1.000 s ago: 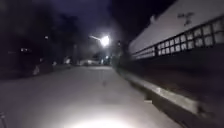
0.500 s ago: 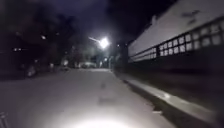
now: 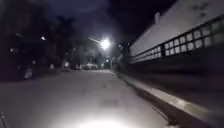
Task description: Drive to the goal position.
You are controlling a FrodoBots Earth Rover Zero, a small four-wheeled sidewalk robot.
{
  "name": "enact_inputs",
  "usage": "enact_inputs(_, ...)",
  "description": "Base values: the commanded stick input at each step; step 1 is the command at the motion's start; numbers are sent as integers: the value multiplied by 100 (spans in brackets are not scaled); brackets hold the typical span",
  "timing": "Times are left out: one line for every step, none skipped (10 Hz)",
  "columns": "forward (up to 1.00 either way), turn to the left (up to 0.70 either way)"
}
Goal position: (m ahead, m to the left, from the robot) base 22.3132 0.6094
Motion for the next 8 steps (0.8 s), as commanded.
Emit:
enact_inputs(70, 0)
enact_inputs(70, 0)
enact_inputs(70, 0)
enact_inputs(70, 0)
enact_inputs(70, 0)
enact_inputs(70, 0)
enact_inputs(70, 0)
enact_inputs(70, 0)
